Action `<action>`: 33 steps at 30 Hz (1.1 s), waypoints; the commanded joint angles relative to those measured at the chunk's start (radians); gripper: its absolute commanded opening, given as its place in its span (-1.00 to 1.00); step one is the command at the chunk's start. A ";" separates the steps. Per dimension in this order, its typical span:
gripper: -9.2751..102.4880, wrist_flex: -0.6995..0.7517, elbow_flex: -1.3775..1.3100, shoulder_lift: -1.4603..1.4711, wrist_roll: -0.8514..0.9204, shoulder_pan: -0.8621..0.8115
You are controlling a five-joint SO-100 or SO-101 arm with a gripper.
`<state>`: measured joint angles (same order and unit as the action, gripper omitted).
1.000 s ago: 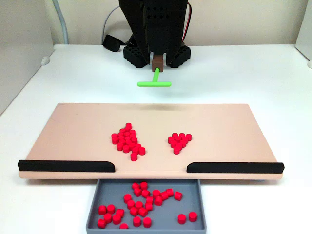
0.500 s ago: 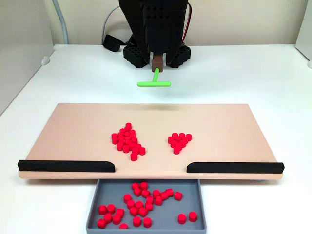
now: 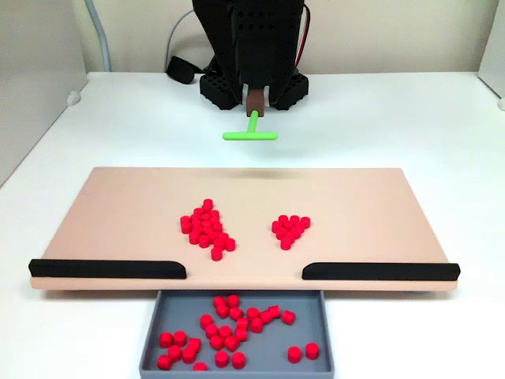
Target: Push granules from left to the grey container
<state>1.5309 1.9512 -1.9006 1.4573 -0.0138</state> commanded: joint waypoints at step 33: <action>-0.84 0.002 -0.018 -0.006 -0.661 0.161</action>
<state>1.5309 1.9512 -1.9006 0.9327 0.1350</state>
